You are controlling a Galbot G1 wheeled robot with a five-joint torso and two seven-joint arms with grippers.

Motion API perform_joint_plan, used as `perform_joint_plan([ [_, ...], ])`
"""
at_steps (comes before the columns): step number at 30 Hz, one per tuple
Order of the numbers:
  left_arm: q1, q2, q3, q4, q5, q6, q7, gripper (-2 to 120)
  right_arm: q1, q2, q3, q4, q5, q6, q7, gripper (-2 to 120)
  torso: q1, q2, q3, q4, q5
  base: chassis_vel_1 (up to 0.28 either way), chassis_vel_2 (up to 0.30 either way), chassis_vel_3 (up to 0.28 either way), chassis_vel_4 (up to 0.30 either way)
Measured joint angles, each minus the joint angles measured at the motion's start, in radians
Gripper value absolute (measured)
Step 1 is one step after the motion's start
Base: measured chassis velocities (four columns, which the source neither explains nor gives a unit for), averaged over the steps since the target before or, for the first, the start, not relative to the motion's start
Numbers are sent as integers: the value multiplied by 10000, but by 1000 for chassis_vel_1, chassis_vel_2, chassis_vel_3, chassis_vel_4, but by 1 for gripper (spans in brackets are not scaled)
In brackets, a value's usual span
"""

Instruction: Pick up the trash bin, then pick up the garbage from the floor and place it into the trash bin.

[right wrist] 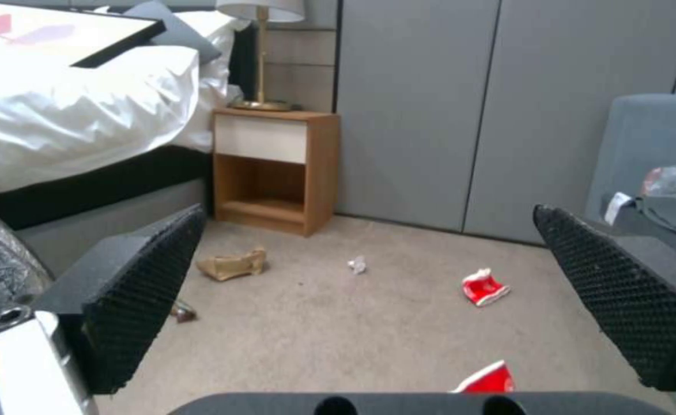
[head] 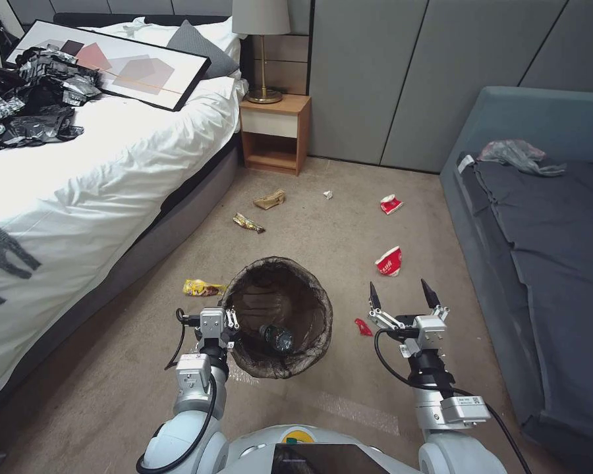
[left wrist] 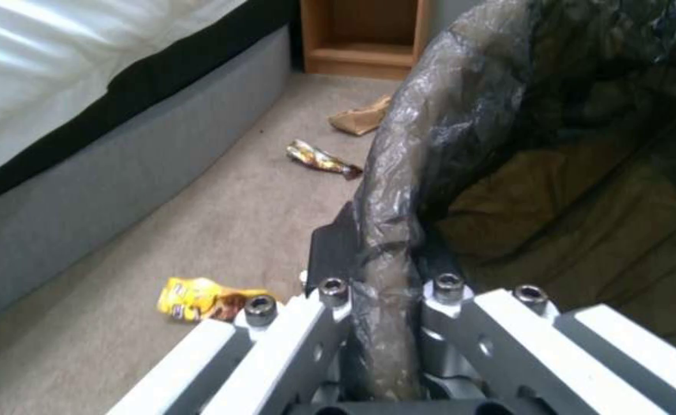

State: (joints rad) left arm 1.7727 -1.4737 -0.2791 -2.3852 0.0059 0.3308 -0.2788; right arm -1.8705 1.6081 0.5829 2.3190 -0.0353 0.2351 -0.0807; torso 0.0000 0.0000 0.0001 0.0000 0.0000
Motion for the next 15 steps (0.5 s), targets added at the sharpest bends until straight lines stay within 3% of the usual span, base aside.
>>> perform_joint_plan([
  [8, -6, 0, -4, 5, 7, 8, -6, 3, 2, 1, -1, 0, 4, 3, 0, 100, 1, -1, 2, 1, -1, -133, 126, 130, -122],
  [15, 4, 0, -2, 6, 9, 13, -6, 3, 0, 0, 0, 0, 4, 3, 0, 100, 0, 0, -2, 0, 0, -8, 9, -1, -5],
])
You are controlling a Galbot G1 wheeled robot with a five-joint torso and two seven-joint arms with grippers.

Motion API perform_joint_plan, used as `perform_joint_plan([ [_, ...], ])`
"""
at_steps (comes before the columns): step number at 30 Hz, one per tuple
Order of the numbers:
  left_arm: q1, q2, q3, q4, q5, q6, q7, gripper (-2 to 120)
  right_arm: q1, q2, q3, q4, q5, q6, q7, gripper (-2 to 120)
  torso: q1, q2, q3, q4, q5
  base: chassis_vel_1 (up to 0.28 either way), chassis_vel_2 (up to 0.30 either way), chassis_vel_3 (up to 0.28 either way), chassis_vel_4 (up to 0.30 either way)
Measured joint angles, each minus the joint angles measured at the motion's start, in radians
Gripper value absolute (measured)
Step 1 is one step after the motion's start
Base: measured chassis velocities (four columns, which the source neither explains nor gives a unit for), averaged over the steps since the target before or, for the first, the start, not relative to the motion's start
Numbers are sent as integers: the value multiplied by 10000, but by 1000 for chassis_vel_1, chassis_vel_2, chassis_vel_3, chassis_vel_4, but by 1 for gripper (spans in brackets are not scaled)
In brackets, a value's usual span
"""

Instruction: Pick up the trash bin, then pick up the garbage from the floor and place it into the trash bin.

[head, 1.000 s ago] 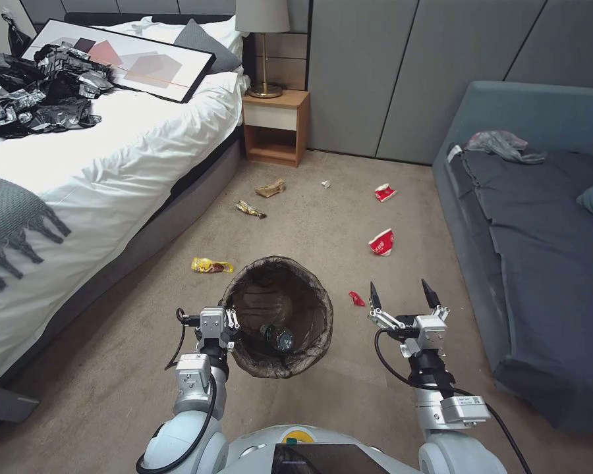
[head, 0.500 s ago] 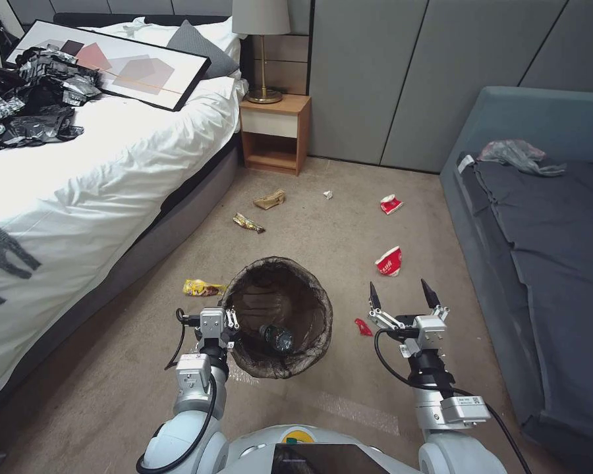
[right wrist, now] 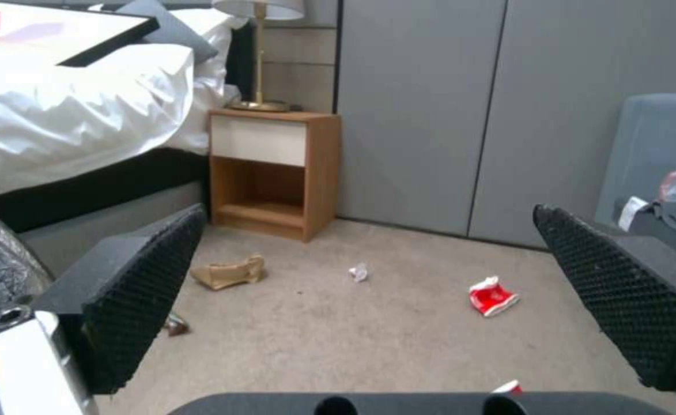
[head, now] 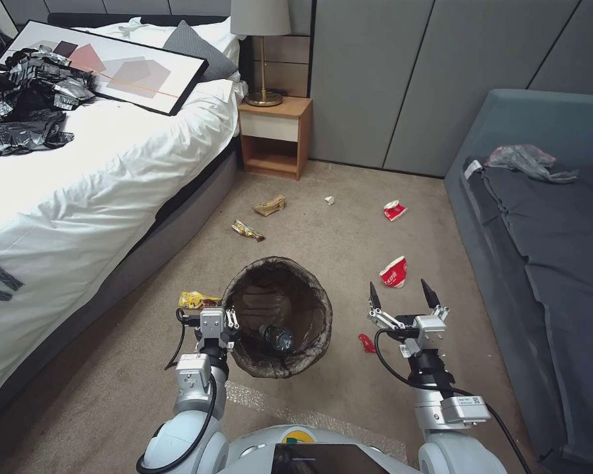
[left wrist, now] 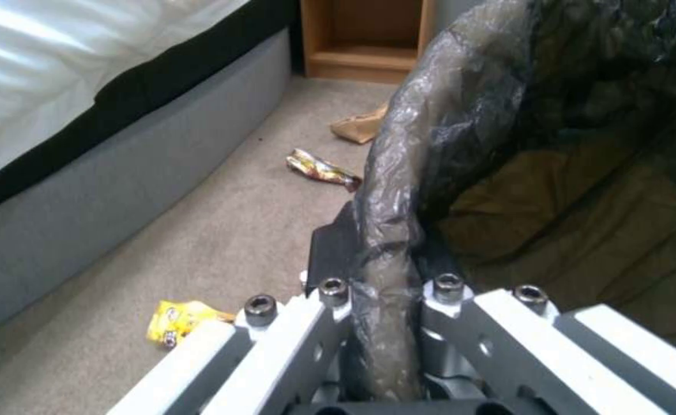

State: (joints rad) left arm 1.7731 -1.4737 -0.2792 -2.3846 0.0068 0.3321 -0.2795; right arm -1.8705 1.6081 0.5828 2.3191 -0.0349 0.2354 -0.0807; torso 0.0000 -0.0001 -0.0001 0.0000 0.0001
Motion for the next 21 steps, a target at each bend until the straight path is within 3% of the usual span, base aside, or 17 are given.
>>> perform_joint_plan([
  [21, -4, 0, 0, -1, 0, 3, 3, 3, 0, 0, 0, 2, 0, -1, 1, 100, 0, 0, 1, 0, 0, 1, -1, -3, 1],
])
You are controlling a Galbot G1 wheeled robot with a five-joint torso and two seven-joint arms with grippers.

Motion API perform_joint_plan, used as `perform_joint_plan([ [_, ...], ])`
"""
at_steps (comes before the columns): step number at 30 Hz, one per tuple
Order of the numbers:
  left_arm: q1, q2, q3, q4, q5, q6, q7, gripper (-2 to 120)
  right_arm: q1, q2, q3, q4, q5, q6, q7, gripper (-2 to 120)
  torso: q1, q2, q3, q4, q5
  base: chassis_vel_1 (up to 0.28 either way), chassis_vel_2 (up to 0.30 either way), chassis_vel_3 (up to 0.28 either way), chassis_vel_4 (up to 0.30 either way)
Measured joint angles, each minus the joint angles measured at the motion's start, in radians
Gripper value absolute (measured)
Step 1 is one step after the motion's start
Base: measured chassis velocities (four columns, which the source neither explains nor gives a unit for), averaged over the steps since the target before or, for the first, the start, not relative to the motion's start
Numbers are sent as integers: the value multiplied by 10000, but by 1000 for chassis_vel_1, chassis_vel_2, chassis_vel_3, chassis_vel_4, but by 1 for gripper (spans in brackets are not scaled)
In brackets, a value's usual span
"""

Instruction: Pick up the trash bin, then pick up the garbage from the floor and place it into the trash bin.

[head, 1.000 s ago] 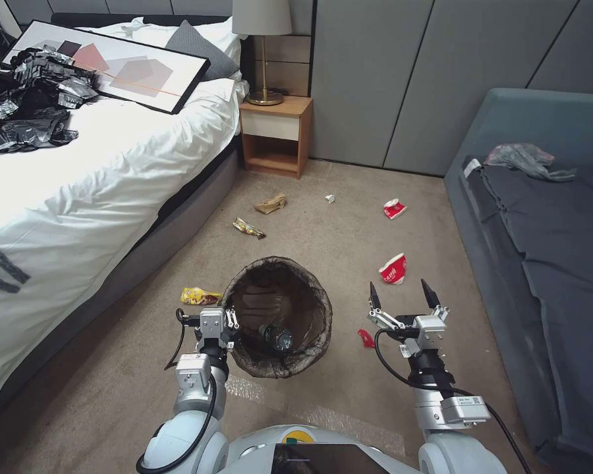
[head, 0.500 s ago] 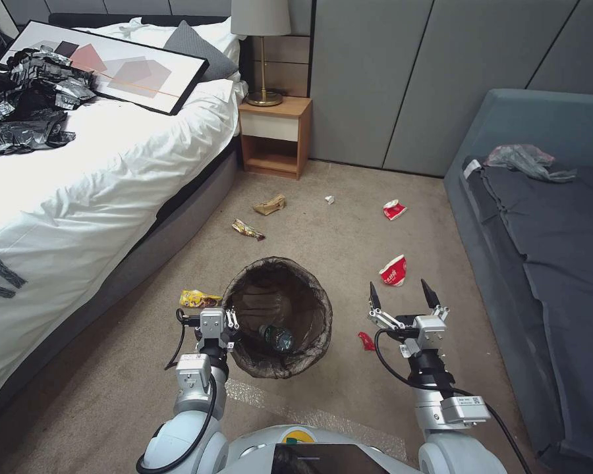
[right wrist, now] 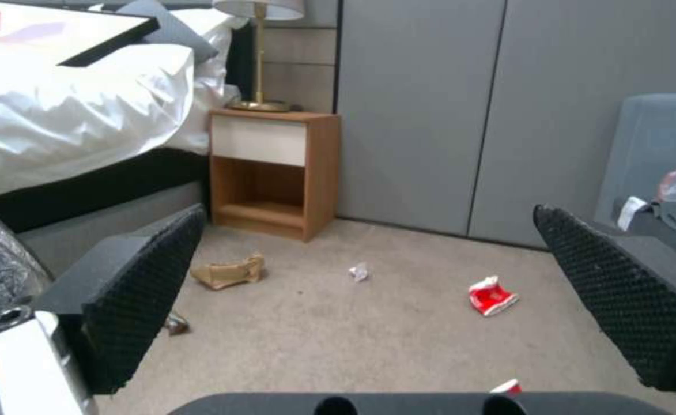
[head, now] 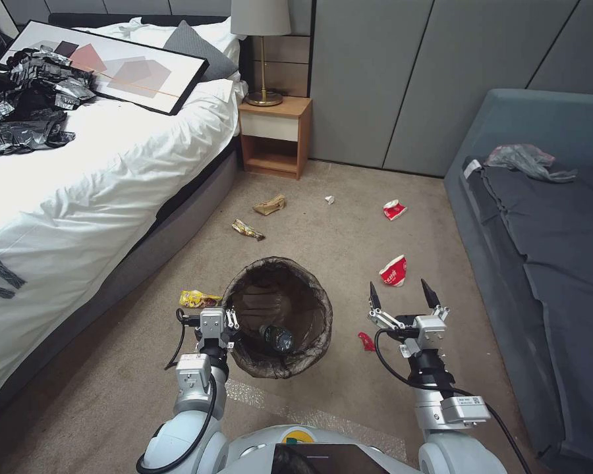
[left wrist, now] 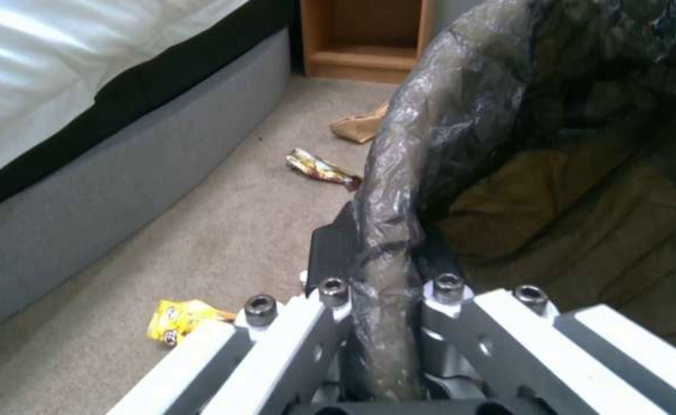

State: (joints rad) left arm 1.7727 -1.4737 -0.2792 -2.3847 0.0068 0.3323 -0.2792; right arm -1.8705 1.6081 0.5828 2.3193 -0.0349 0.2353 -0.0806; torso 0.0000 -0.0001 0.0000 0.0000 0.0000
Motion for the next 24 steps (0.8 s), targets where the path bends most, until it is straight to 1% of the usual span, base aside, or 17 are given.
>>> perform_joint_plan([
  [24, 0, 0, 0, 0, 0, -1, 0, 3, 0, 0, 0, 0, 0, 0, 0, 100, 0, 1, 0, 0, 0, 0, 0, 0, 0],
])
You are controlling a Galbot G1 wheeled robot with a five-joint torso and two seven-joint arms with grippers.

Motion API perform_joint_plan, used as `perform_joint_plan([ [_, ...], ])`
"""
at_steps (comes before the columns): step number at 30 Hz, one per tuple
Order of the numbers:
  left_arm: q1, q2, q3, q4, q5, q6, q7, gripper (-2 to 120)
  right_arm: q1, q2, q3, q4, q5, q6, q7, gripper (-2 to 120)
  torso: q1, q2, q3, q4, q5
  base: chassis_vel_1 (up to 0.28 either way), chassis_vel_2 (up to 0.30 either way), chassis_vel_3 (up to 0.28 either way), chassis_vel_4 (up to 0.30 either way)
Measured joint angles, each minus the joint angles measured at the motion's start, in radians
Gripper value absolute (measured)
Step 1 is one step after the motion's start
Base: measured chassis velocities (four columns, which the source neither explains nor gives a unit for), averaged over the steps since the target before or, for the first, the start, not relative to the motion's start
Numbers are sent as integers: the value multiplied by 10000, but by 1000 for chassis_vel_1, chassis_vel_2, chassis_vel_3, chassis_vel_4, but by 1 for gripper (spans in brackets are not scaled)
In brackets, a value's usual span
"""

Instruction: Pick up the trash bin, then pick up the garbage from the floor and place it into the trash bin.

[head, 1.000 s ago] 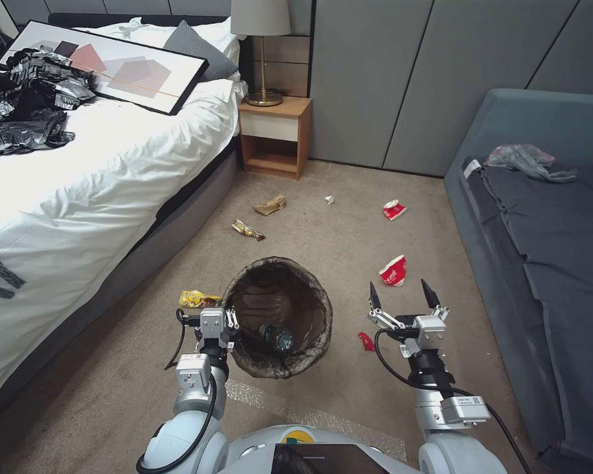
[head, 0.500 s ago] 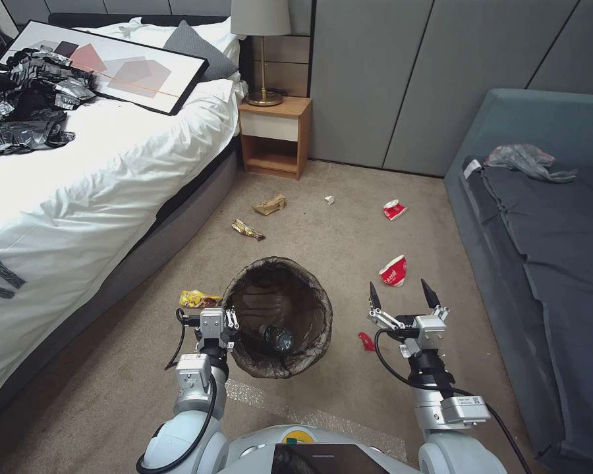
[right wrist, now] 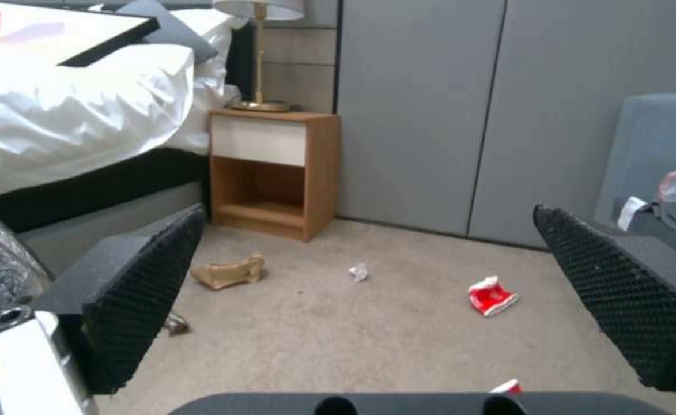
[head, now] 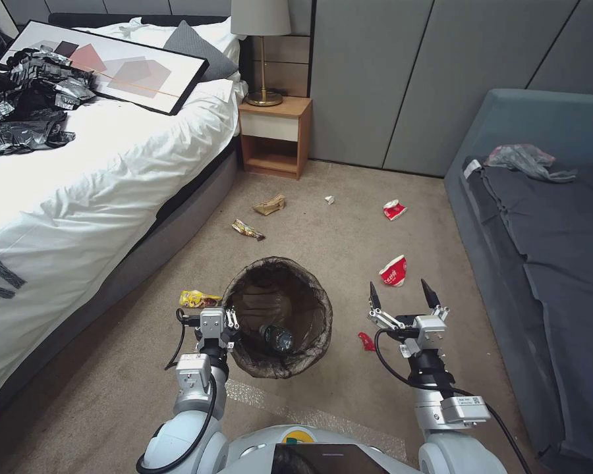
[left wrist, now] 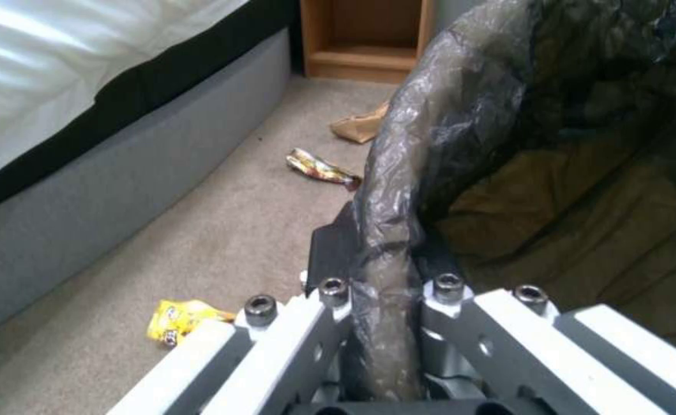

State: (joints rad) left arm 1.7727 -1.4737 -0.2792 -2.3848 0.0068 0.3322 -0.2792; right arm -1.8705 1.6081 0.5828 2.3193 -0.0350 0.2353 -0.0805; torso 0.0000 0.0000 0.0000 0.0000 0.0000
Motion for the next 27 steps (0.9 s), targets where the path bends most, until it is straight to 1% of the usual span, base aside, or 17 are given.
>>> perform_joint_plan([
  [22, 0, 0, 0, 0, 0, 0, 0, 3, 0, 0, 0, 0, 0, 0, 0, 100, 0, 0, 0, 0, 0, 0, 0, 0, 0],
  [25, 0, 0, 0, 0, 0, 0, 1, 3, 110, -104, 66, 1, 68, -88, 67, 100, 0, 0, 0, 0, -1, 0, 0, 0, 0],
  [26, 0, 0, 0, 0, 0, 0, 1, 3, 317, -315, 229, 1, 269, -348, 267, 100, 0, 0, 0, -6, 1, 0, 0, 0, 0],
  [27, 0, 0, 0, 0, 0, 0, 1, 3, 317, -315, 229, 1, 269, -348, 267, 100, 0, 0, 0, -6, 1, 0, 0, 0, 0],
])
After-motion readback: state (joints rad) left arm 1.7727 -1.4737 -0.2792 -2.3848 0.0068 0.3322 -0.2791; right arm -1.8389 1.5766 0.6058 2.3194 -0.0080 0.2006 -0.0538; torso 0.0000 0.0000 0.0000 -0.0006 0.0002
